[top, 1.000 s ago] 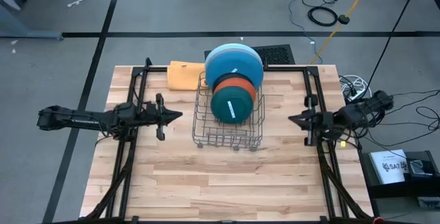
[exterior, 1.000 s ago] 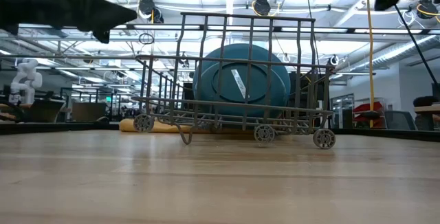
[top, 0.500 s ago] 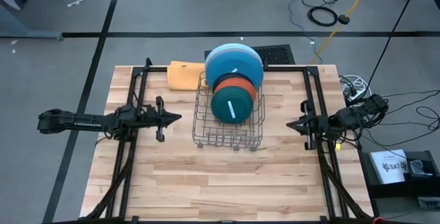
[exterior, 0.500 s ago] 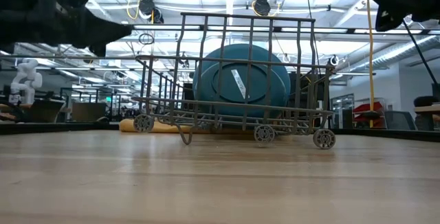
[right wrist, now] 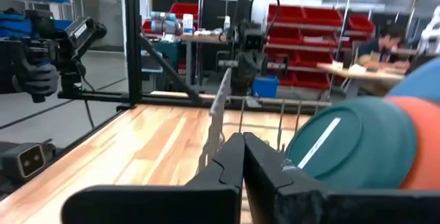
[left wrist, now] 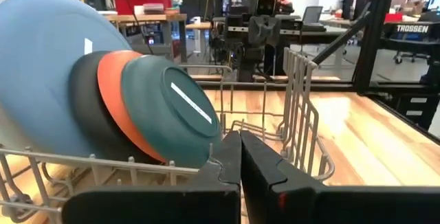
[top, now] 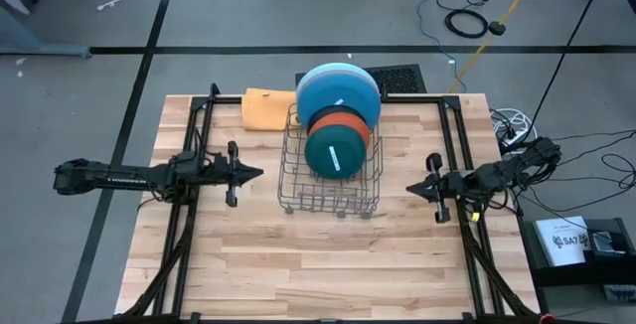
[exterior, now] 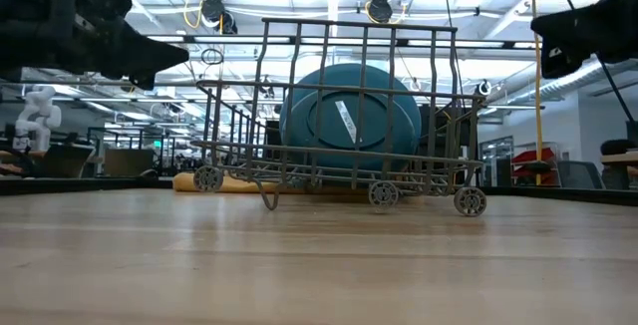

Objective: Sort dishes
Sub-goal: Return to Home Position

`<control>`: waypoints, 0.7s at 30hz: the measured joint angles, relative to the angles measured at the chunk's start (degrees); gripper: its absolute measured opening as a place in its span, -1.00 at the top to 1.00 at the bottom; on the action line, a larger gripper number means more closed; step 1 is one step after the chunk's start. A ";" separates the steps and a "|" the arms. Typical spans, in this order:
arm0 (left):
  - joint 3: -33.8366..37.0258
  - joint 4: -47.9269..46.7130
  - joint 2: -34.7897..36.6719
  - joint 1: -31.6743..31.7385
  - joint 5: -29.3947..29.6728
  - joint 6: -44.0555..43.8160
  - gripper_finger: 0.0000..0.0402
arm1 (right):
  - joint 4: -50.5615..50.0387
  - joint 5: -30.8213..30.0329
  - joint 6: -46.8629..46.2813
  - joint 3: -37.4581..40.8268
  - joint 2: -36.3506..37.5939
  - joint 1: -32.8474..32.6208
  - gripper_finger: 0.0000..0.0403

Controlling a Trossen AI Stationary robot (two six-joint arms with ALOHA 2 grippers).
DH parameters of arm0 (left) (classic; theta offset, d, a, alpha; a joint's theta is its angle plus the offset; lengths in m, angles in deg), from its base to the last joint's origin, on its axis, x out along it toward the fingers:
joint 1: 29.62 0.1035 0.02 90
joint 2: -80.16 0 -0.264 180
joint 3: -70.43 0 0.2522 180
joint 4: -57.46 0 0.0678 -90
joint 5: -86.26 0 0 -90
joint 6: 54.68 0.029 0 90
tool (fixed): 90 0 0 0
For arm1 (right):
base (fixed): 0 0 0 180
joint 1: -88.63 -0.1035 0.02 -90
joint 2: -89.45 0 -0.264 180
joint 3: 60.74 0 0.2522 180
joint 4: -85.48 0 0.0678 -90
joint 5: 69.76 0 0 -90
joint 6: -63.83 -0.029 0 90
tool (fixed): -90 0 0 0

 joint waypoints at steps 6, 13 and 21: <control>0.02 -1.65 -0.05 0.00 -0.01 -1.55 1.00 | -1.26 -2.85 -1.95 -0.04 -0.02 0.04 1.00; 0.04 -6.01 -0.05 0.00 1.73 -6.21 1.00 | -1.19 -6.43 -2.52 -0.07 -0.02 0.09 0.98; 0.07 -6.07 -0.05 0.00 2.09 -11.83 1.00 | -1.19 -6.38 -2.16 -0.07 -0.04 0.09 0.95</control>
